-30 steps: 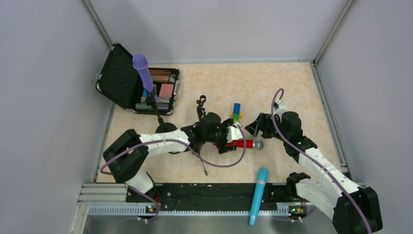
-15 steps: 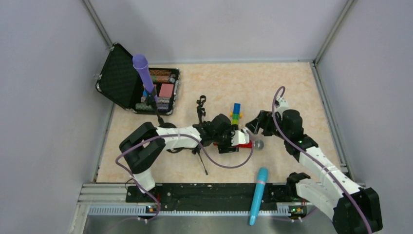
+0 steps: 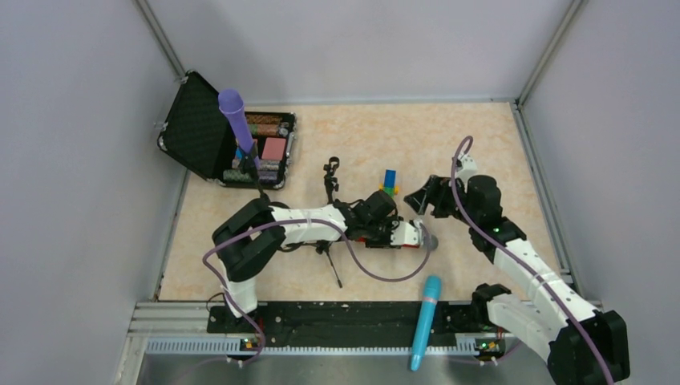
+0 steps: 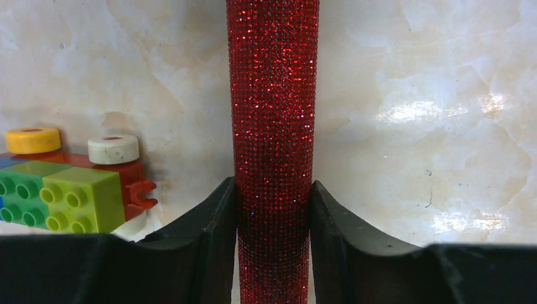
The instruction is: Attach the microphones to the stand
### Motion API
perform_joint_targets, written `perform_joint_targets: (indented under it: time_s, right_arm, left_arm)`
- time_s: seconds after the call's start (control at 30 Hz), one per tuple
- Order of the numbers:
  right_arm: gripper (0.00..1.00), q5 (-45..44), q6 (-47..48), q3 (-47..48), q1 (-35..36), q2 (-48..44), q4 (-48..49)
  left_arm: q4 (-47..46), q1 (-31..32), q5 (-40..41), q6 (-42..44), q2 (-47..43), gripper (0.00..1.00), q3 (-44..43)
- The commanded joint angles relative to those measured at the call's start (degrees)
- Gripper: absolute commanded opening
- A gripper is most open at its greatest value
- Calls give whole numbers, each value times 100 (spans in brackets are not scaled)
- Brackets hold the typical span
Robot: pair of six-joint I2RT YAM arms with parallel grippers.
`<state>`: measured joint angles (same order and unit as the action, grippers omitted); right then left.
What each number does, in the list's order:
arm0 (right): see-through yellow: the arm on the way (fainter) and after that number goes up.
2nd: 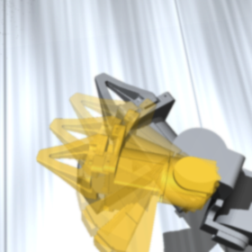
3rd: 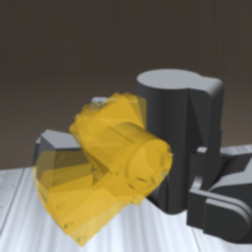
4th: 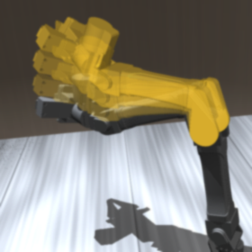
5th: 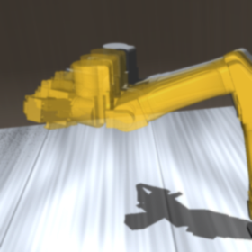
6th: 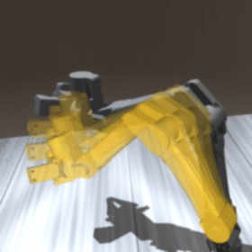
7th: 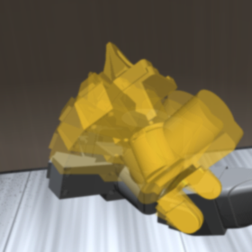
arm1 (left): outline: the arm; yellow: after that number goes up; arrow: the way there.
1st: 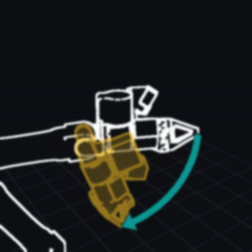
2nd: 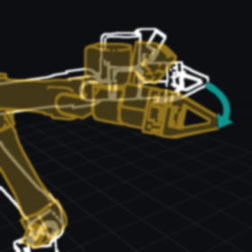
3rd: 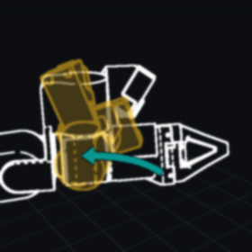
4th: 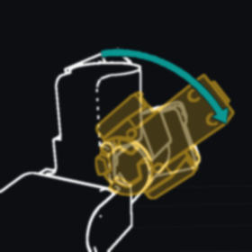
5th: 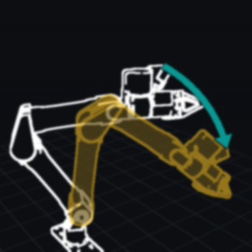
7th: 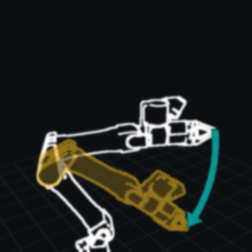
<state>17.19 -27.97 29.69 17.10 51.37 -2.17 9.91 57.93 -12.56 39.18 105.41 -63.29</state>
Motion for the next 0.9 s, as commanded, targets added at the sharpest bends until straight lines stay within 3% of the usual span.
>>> perform_joint_targets:
  time_s: [0.0, 0.47, 0.87]
  right_arm:
    - [80, -13, 125, 425, -41, -80, 165]
    - [80, 179, 242, 1297, -50, -74, 12]
    - [83, 160, 423, 2077, -54, -380, -48]
  left_arm:
    - [406, 143, 3, 115, 58, 0, -302]
    - [-468, 258, 265, -970, -1316, 0, 71]
    - [-1189, 158, 141, -2839, -2015, 0, 352]
